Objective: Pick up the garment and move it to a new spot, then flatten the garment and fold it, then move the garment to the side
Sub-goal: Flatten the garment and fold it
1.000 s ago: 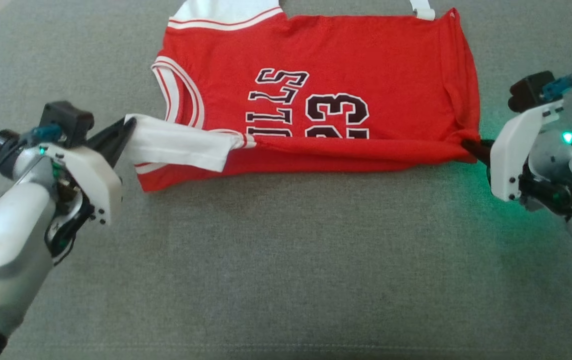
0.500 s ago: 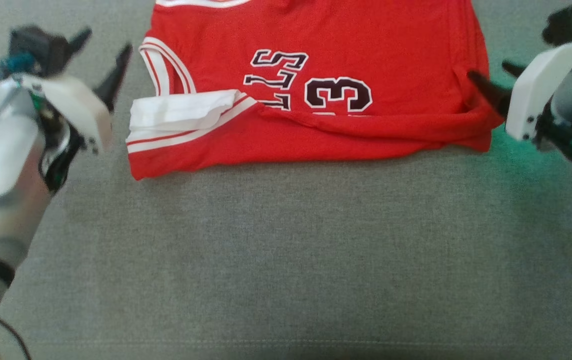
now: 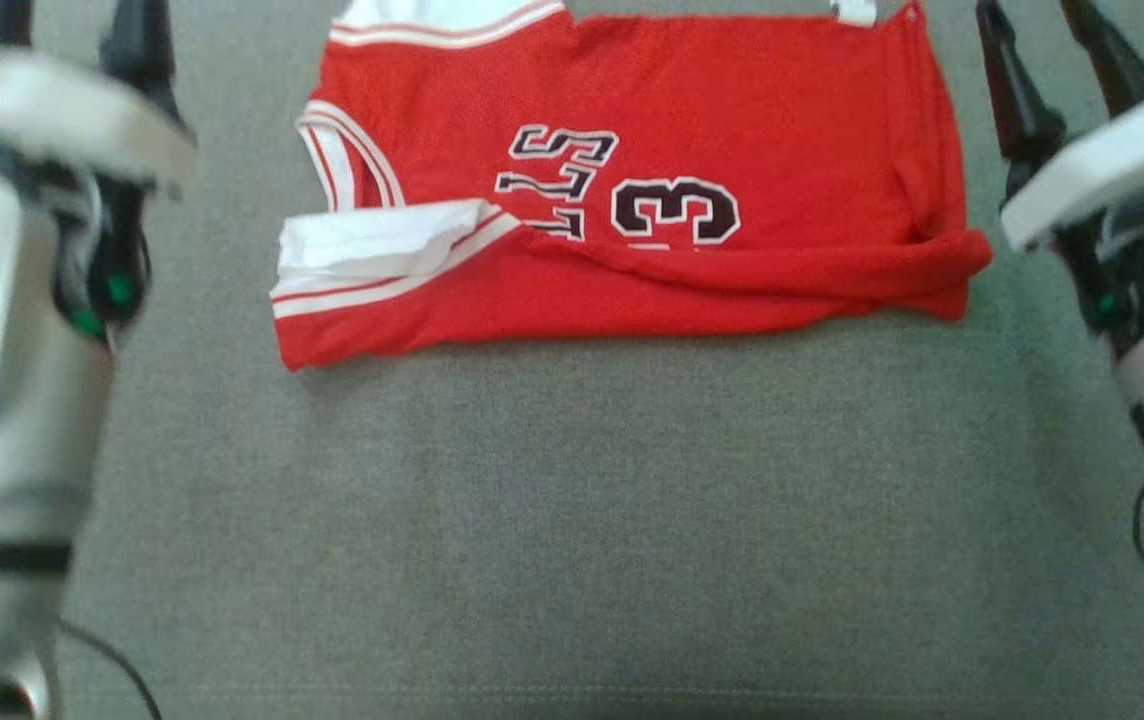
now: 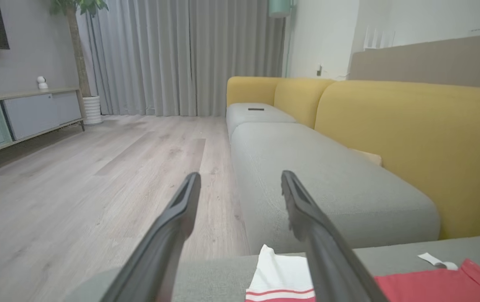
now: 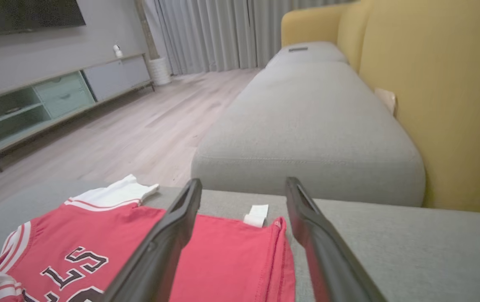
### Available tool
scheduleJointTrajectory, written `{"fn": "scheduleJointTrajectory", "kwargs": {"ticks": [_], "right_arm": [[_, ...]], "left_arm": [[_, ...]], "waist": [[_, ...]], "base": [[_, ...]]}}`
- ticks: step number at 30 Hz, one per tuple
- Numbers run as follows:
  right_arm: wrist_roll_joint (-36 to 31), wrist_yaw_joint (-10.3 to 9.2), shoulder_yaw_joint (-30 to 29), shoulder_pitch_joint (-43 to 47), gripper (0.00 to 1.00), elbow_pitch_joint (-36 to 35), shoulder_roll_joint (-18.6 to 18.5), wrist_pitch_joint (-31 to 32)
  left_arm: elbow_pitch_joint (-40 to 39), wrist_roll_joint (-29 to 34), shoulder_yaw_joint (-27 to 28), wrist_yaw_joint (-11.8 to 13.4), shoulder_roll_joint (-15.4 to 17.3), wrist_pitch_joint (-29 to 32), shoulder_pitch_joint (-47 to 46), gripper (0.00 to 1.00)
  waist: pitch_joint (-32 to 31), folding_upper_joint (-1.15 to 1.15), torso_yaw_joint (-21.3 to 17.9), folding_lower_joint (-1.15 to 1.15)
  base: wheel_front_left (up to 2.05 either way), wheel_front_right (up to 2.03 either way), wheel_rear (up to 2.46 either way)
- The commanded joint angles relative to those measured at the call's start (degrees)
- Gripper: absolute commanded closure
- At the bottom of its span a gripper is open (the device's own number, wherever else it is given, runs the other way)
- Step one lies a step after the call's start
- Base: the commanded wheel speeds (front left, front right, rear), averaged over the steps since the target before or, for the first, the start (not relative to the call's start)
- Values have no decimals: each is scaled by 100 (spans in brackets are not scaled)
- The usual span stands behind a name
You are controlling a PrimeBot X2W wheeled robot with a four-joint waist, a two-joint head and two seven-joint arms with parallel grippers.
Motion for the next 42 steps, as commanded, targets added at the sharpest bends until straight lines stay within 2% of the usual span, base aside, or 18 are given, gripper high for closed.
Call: {"fn": "scheduleJointTrajectory", "kwargs": {"ticks": [1, 3, 5, 10, 16, 20, 26, 31, 36, 42], "right_arm": [[-155, -4, -62, 186, 0, -148, 40, -286], [-369, -4, -326, 494, 0, -143, 182, -729], [-569, -4, -547, 722, 0, -216, 276, -864], [-1140, -4, -1439, 1456, 0, -699, 652, -943], [-2097, -4, -2322, 2618, 0, -1595, 1363, -946], [-2572, -4, -2657, 3235, 0, -2015, 1770, -947], [-2908, -4, -2746, 3787, 0, -2376, 2027, -947], [-2940, -4, -2693, 3811, 0, -2477, 2063, -947], [-2923, -4, -2619, 3647, 0, -2516, 2072, -947], [-2850, -4, -2566, 3561, 0, -2508, 2074, -947]], "left_arm": [[-330, 118, 428, 25, 163, -28, 164, 0], [-829, 372, 903, -45, -86, -28, 760, 0], [-1127, 570, 1135, -81, -258, -28, 1151, 0], [-1785, 971, 1671, -98, -756, -29, 2121, 0], [-2406, 1428, 2178, -196, -1375, -29, 3179, 0], [-2509, 1795, 2224, -305, -1560, -29, 3756, 0], [-2518, 2062, 2342, -290, -1703, -29, 4250, 0], [-2339, 2118, 2358, -297, -1730, -29, 4250, 0], [-1214, 2270, 2328, -319, -1736, -29, 3882, 0], [224, 2309, 2325, -370, -1588, -28, 3248, 0]], "waist": [[-220, 0, 23, 0], [-476, 0, 45, 0], [-628, 0, 54, 0], [-961, 0, 43, 0], [-1229, 0, -16, 0], [-1305, 0, -51, 0], [-1312, 0, -156, 0], [-1198, 0, -233, 0], [-917, 0, -368, 0], [-664, 0, -514, 0]], "base": [[0, 0, 0], [0, 0, 0], [0, 0, 0], [0, 0, 0], [0, 0, 0], [0, 0, 0], [0, 0, 0], [0, 0, 0], [0, 0, 0], [0, 0, 0]]}}
